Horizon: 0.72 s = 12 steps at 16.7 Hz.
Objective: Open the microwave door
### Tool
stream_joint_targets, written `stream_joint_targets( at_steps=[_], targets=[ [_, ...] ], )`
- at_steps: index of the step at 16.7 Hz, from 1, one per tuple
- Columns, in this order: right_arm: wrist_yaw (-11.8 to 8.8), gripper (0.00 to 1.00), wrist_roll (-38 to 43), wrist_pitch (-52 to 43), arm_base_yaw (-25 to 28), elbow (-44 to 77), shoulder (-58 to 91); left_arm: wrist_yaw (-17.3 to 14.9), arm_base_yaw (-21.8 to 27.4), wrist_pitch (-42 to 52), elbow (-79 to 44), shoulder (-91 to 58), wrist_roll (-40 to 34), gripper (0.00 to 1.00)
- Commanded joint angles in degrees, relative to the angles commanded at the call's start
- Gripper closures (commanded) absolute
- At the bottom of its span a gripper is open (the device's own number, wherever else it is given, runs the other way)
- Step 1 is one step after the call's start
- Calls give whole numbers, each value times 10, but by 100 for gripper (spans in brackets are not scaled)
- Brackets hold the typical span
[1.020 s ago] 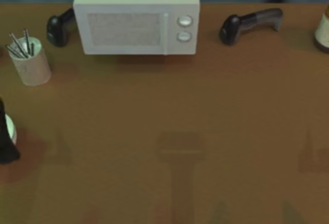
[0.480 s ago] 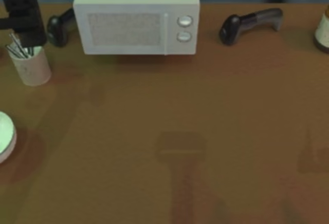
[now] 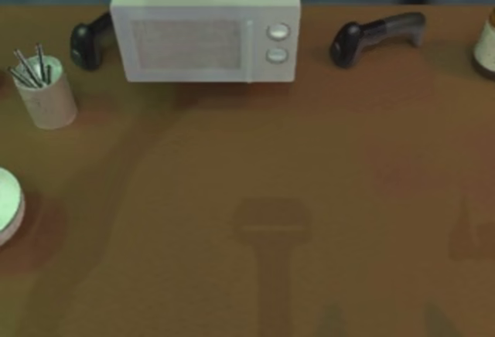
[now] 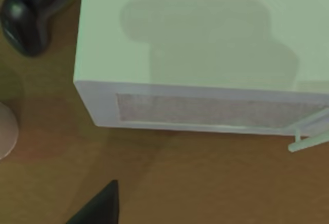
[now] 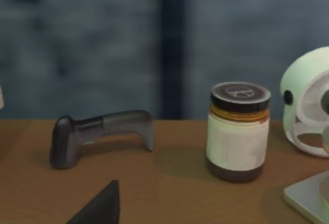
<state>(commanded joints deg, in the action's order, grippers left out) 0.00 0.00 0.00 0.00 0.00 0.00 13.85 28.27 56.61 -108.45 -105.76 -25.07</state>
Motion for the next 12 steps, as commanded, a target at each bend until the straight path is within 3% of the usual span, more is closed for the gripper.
stream_joint_targets(
  at_steps=[6, 12],
  targets=[
    [0, 0, 0, 0, 0, 0, 0, 28, 63, 114, -241, -219, -59, 0],
    [0, 0, 0, 0, 0, 0, 0, 35, 77, 137, -292, -263, -74, 0]
  ],
)
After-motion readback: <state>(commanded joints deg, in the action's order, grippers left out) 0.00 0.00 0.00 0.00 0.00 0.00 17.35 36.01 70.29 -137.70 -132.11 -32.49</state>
